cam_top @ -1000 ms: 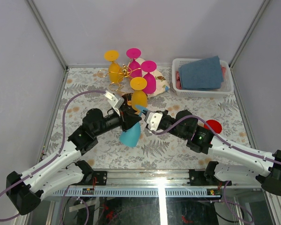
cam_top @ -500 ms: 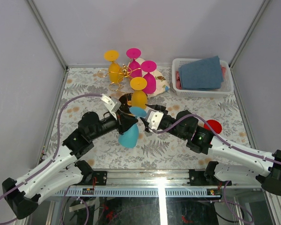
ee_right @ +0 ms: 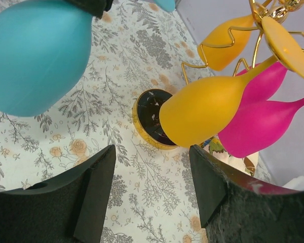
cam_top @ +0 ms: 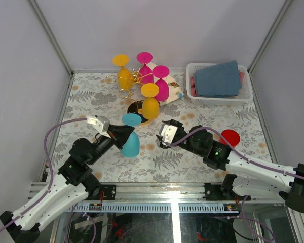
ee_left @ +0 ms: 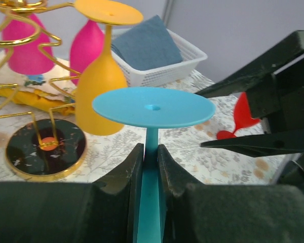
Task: Place the wine glass upside down on the wine glass rack
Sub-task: Turn the wine glass upside down at the wine rack.
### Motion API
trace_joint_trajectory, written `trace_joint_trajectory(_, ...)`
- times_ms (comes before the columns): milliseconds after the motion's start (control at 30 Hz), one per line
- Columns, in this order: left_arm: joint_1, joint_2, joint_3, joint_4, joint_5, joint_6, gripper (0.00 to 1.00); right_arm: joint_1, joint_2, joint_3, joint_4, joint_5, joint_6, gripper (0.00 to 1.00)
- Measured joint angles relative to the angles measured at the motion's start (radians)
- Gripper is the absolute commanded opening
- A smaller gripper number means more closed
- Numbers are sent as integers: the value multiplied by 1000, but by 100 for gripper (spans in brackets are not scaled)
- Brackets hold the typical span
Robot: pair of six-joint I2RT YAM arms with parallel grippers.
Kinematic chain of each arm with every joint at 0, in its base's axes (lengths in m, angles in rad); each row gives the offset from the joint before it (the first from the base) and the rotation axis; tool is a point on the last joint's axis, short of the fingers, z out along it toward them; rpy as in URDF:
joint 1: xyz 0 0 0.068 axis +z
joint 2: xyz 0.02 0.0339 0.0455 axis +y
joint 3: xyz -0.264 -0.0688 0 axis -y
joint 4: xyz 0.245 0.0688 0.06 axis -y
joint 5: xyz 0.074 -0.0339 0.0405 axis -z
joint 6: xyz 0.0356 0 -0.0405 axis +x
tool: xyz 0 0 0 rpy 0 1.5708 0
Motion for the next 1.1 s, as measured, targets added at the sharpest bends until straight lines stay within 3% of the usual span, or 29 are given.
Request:
trace_joint_trajectory(367,7,-29,-123,212,-239,130,0,0,0,0,-73,-4,13,67)
trace_joint_trajectory(667,100,61,-140,437,-279,225,0,0,-39,0,-160,-30,57,67)
trace_joint_trajectory(833,242,124,-141,555,-204,209,0,0,-69,0,-185,-31,79,67)
trace_joint_trajectory(1100,497,233,-140,727,43,125,0,0,-83,0,-249,-50,94,67)
